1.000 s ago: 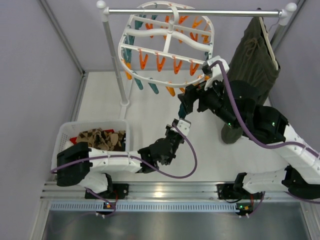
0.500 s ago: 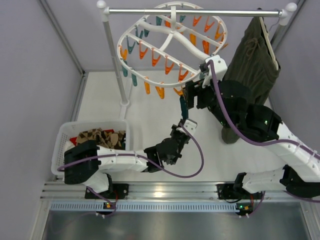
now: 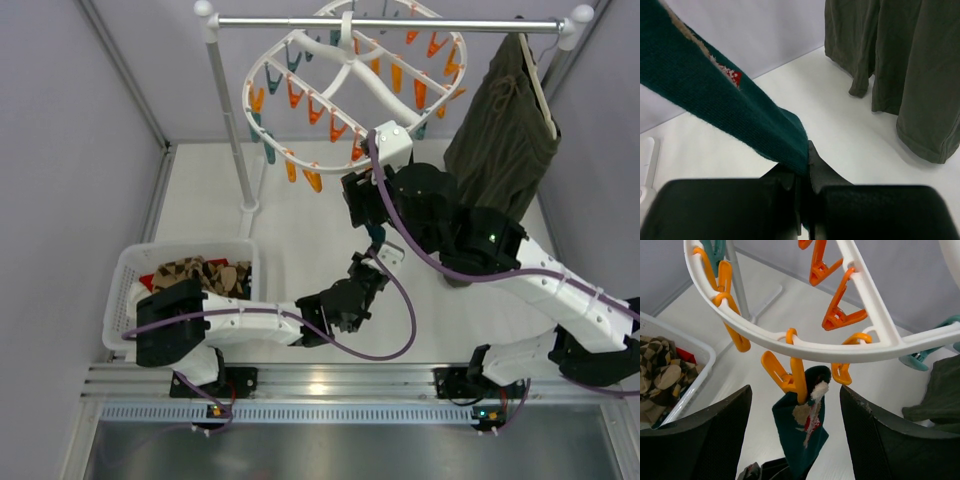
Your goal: Remove the socks clipped to the hanger
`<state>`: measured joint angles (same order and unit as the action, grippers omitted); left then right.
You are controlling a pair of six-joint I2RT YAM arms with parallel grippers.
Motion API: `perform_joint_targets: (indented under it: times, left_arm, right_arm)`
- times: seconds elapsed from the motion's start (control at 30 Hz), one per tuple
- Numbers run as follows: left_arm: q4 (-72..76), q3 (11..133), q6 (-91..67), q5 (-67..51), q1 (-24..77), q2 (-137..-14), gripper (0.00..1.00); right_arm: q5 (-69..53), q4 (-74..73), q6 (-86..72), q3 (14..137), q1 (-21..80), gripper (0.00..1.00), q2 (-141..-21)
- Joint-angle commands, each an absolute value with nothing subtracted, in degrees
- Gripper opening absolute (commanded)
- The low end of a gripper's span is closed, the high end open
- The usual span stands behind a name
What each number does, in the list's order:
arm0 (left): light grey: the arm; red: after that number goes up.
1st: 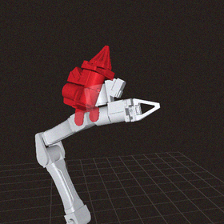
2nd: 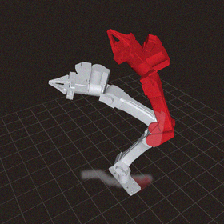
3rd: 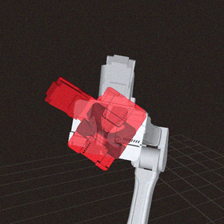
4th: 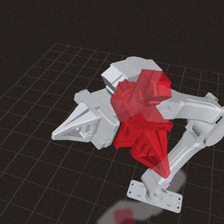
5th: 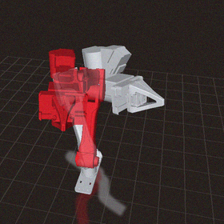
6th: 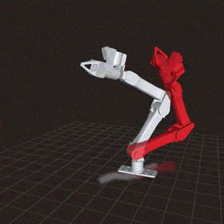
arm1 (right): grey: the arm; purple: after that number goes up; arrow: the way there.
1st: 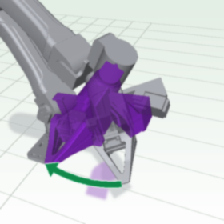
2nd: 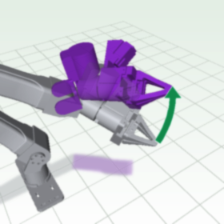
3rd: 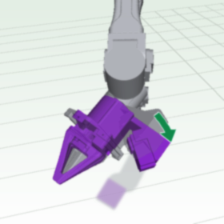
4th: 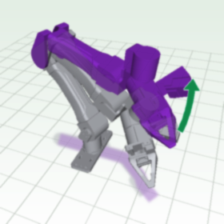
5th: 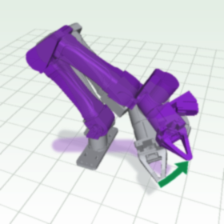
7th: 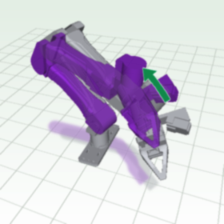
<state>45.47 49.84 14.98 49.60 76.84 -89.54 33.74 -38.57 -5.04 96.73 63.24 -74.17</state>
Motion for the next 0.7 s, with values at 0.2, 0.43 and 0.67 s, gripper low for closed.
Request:
perform_joint_targets:
  times: [0.2, 0.43, 0.67]
  left_arm:
    - [48.3, 52.5, 16.0, 50.2, 77.7, -90.6, 0.0]
    - [48.3, 53.0, 16.2, 50.1, 78.3, -91.0, 0.0]
    - [48.3, 52.6, 16.0, 50.3, 78.6, -91.1, 0.0]
  right_arm:
    - [38.4, -34.4, -1.6, 99.1, 63.9, 0.68, -77.2]
    - [41.3, -32.7, -0.5, 99.7, 62.5, 0.56, -79.4]
    - [41.6, -31.1, 1.5, 98.8, 62.2, 0.35, -78.8]
